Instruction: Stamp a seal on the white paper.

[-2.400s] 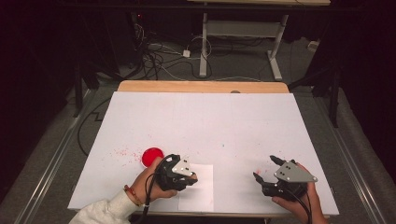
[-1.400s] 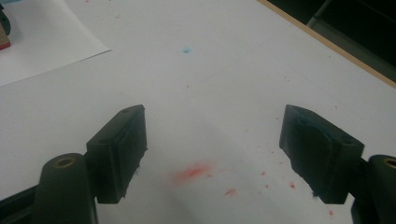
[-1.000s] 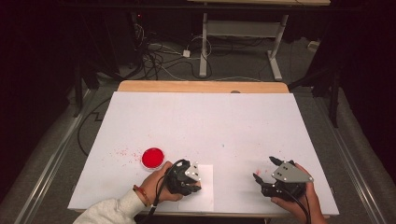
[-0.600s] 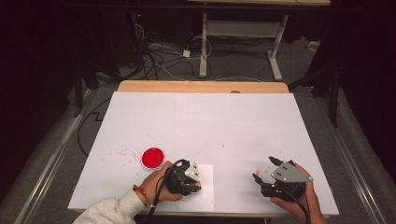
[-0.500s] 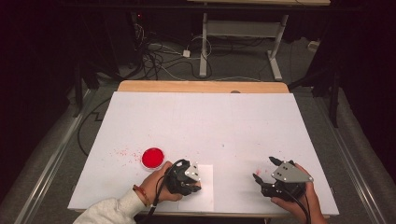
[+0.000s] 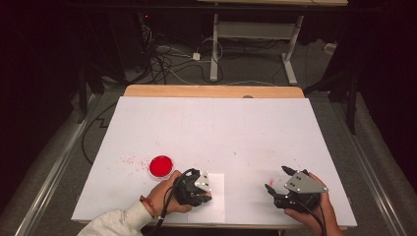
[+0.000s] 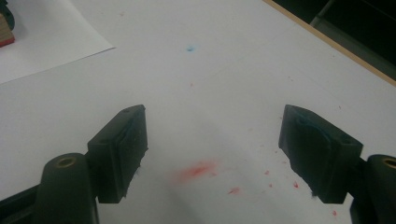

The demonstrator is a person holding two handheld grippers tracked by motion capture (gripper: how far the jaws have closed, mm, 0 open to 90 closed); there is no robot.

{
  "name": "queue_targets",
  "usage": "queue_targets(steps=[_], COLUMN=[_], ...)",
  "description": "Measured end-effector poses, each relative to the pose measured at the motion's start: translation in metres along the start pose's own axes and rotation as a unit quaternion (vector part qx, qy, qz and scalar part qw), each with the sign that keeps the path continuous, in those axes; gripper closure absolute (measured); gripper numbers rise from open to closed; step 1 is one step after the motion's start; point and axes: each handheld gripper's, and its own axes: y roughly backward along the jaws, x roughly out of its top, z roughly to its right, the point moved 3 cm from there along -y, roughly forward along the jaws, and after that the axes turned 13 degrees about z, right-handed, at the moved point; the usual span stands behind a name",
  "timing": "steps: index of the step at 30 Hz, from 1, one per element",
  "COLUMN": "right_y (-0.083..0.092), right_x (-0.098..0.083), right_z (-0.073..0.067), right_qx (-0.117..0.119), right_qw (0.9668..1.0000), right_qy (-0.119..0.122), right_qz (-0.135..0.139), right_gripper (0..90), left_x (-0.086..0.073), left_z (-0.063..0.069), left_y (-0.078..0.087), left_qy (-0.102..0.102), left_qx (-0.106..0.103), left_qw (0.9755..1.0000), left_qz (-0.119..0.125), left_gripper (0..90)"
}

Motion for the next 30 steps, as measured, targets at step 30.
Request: queue_targets(steps=[30], right_y=[-0.003], right_x=[0.002], right_z=[0.006], right_qx=[-0.005], right_qw=[0.9999], right_qy=[-0.008], right_qz=[0.006], right_gripper=[23.7], left_x=[-0.001], left_z=[-0.017], left_y=[0.045], left_qy=[0.021], left_qx=[0.034], left_qw=[0.9973], left_qz=[0.061], left_gripper=[73.4])
